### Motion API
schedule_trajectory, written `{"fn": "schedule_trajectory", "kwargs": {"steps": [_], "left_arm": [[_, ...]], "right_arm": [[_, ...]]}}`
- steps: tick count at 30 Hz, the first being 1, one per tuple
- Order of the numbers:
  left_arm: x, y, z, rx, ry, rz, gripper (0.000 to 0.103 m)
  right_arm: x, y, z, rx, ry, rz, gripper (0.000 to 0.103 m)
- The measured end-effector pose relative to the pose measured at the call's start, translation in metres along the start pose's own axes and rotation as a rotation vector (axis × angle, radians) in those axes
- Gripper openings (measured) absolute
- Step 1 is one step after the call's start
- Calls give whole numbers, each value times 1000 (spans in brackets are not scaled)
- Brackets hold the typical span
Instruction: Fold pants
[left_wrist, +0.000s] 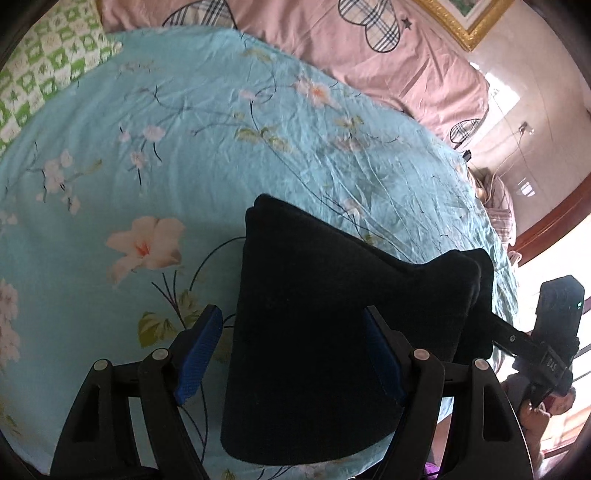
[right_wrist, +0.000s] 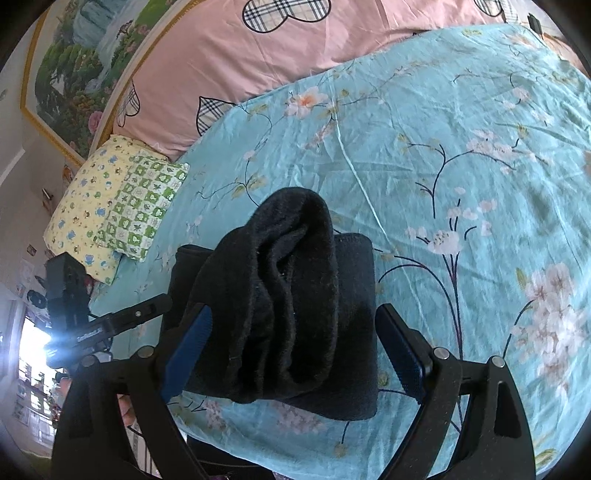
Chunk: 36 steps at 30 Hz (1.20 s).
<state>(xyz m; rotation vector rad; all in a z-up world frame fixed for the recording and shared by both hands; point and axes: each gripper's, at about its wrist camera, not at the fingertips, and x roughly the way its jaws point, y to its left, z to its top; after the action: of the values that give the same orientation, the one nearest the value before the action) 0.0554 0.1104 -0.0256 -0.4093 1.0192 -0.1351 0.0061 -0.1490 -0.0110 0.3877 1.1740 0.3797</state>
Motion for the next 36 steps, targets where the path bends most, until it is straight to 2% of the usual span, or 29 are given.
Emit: {"fn": "schedule_trajectory", "kwargs": {"steps": [6,18,22,29,32,34,36], "left_arm": [[14,1,1,-15,35,-34,77],[36,4,4,-32,76,-31,77],[39,6,4,-41,80,-33,78],[45,9,6,-68,94,-75,73],[47,11,7,-77,89,-86,65],[48,13,6,-87,83,-94,57],[47,16,5,-96,80,-103,55]], "right_arm": [[12,-6,-2,23,36,3,90],[17,-16,-7,48,51,34,88],[18,-17,-9,48,64,52,79],[10,-36,-16,74,85,108,56],[7,-43,-20,90,83,141,53],[7,-45,-20,101,79,158,53],[7,-46,-21,104,74,171,52]]}}
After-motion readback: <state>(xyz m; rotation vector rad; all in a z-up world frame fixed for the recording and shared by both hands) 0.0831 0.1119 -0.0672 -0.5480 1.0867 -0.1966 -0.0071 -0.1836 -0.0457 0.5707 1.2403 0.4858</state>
